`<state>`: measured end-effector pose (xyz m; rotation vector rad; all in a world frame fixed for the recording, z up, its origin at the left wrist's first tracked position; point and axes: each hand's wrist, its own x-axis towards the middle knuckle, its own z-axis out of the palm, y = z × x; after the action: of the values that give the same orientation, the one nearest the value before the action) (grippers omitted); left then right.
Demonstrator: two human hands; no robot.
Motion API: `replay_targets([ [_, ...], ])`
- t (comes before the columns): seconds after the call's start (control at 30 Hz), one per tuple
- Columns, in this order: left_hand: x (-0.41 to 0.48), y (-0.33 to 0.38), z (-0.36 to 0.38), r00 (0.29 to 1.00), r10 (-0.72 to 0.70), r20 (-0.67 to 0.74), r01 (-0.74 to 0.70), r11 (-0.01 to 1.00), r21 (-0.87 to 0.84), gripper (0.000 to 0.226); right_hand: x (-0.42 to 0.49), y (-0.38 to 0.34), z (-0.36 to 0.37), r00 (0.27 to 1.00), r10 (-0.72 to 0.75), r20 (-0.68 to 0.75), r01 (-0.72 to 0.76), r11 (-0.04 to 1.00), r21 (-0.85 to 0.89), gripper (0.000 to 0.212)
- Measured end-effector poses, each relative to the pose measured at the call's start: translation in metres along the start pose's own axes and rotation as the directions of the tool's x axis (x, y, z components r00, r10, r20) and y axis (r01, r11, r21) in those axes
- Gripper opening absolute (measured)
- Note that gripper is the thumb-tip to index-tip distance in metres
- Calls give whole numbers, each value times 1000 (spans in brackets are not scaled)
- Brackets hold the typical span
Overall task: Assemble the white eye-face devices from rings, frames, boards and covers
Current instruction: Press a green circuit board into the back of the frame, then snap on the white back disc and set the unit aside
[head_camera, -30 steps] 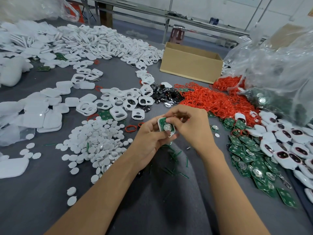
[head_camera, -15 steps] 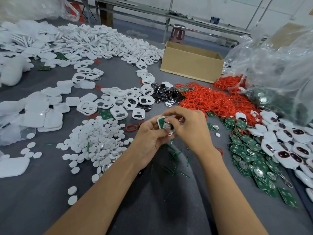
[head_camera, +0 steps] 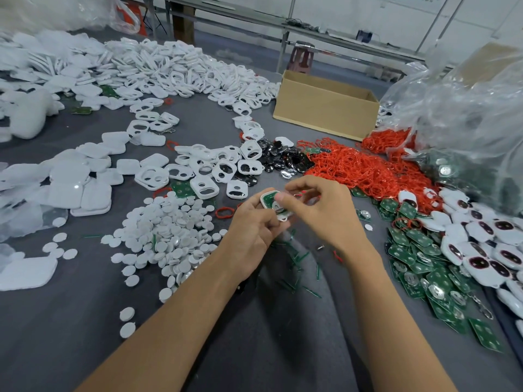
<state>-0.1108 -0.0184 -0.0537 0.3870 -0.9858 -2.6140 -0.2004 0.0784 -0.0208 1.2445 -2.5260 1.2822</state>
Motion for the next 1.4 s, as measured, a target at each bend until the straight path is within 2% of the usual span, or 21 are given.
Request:
replay_targets([
  [0.1, 0, 2, -1, 1000, 21, 3, -21, 998, -61, 56, 0, -4, -1, 991, 43, 124, -34, 997, -73, 34],
  [0.2, -2, 2, -1, 1000, 24, 18, -22, 997, -73, 51, 0, -7, 2, 987, 39, 158, -15, 989, -150, 44],
  [0.37, -1, 1, -4, 999, 34, 27, -30, 989, -144, 60, 1, -8, 0, 990, -8, 139, 31, 987, -158, 42],
  [0.47, 1, 2, -7, 997, 72, 5, -71, 997, -33, 55, 2, -6, -7, 987, -24, 158, 43, 992, -120, 45],
  [0.57, 2, -1, -10, 992, 115, 49, -119, 989, 86, 47, 3, -4, -15, 980, -3, 200, 13, 999, -48, 50],
  [0.67, 2, -3, -10, 988, 138, 71, -145, 984, 102, 42, 3, -3, -24, 975, 3, 224, -10, 999, 30, 50],
  [1.0, 2, -6, -9, 984, 176, 27, -178, 965, 191, 34, 2, -11, -36, 953, -15, 301, 8, 1000, 23, 49],
  [1.2, 0, -8, -9, 986, 161, 46, -167, 944, 283, 32, 4, -51, -15, 985, -132, 114, 130, 991, 24, 31],
  [1.3, -5, -6, -7, 975, 177, 132, -210, 925, 315, 31, 10, -70, 10, 977, -114, 179, 122, 992, -34, 25],
  [1.4, -10, -4, -2, 970, 179, 164, -222, 927, 303, 17, 23, -83, 33, 950, -139, 280, 182, 974, -133, 24],
])
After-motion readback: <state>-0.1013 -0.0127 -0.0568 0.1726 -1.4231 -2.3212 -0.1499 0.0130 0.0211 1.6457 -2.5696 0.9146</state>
